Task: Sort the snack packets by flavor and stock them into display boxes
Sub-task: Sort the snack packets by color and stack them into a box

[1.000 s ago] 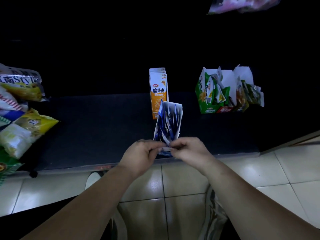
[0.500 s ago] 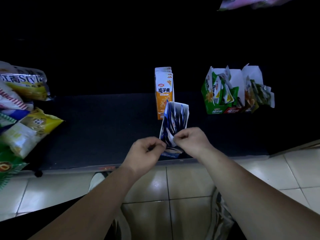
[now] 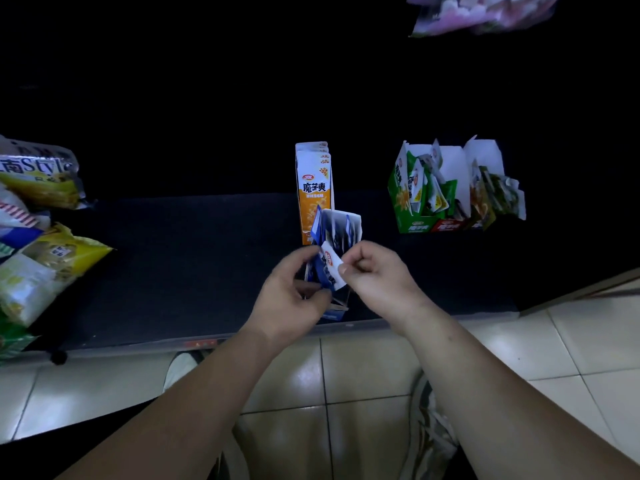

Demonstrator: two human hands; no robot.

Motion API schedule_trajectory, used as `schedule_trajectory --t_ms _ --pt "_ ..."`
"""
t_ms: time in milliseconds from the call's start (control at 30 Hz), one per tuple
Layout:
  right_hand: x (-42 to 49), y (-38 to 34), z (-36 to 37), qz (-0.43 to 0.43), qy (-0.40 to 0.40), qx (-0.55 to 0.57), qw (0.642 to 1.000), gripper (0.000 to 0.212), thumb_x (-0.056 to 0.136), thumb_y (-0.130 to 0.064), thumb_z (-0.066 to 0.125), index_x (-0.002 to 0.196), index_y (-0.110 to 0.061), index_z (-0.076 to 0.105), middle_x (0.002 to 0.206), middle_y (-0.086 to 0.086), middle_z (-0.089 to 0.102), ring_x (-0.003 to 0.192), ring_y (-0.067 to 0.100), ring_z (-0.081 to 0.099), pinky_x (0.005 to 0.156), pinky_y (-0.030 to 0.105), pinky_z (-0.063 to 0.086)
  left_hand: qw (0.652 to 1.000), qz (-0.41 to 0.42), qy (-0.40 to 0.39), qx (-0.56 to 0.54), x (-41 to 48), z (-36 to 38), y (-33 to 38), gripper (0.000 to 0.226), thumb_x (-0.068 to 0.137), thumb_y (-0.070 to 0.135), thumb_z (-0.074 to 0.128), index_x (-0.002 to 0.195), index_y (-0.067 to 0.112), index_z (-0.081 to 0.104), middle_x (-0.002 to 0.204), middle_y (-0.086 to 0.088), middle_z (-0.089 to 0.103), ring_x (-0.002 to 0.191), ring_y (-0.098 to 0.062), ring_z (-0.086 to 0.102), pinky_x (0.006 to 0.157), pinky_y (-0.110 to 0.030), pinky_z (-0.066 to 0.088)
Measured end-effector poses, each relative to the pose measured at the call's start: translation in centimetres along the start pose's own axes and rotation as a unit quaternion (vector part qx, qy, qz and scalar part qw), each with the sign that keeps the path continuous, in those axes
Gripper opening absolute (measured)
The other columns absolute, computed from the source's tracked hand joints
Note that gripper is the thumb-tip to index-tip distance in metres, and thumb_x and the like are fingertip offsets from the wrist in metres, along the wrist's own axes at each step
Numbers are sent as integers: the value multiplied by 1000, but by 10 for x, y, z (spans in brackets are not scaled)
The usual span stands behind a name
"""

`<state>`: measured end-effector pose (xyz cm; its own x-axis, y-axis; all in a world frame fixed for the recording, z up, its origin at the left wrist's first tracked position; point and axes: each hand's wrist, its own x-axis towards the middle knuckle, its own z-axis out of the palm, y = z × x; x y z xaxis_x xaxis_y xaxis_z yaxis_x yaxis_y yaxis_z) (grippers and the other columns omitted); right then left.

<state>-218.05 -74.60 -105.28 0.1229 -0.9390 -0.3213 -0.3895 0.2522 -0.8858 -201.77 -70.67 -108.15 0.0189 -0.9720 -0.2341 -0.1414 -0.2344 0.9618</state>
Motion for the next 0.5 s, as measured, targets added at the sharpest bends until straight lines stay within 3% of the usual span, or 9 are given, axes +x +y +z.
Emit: schedule_trajectory --t_ms 33,100,167,233,333,400,500 --pt "0 -3 -3 -13 2 -18 1000 18 96 -13 65 81 -21 62 81 9 72 71 13 59 71 29 52 1000 3 19 -1 1 -2 1 60 91 1 69 134 41 55 90 5 79 87 -39 72 78 -41 61" --pt "2 -7 -7 -17 3 -14 1000 14 98 -16 64 84 -20 62 88 13 73 76 24 66 74 35 57 999 6 37 5 7 -7 1 53 93 8 72 133 41 57 91 13 78 87 -37 73 81 -40 61" --pt "2 -11 -7 -2 -2 55 998 12 97 -16 68 86 -15 65 87 14 74 83 34 73 80 45 64 999 15 8 32 11 -10 2 54 90 15 78 137 35 62 107 16 76 102 -17 73 90 -32 61" --pt "1 -15 -4 10 -8 113 994 12 96 -16 71 86 -11 68 82 9 73 82 32 75 80 46 64 998 35 -33 52 10 -6 5 58 88 14 80 138 37 62 118 17 72 110 -4 68 95 -27 57" --pt "1 -17 -3 35 -22 143 989 14 101 -24 63 95 -15 72 92 7 78 87 28 77 84 43 63 996 79 2 30 10 -3 2 44 98 4 66 126 37 69 116 1 73 105 -19 71 95 -33 59" --pt "5 -15 -4 36 17 123 992 15 103 -16 56 104 -23 69 104 7 77 91 28 75 80 40 61 993 83 38 69 15 -10 4 32 102 9 61 119 35 71 116 -4 69 104 -13 69 93 -26 55" --pt "11 -10 -7 -18 27 53 998 37 97 -10 65 119 -40 65 116 -7 68 97 19 69 78 30 59 994 70 5 80 19 -20 11 25 105 11 56 117 26 72 112 3 72 100 -1 68 86 -14 51"
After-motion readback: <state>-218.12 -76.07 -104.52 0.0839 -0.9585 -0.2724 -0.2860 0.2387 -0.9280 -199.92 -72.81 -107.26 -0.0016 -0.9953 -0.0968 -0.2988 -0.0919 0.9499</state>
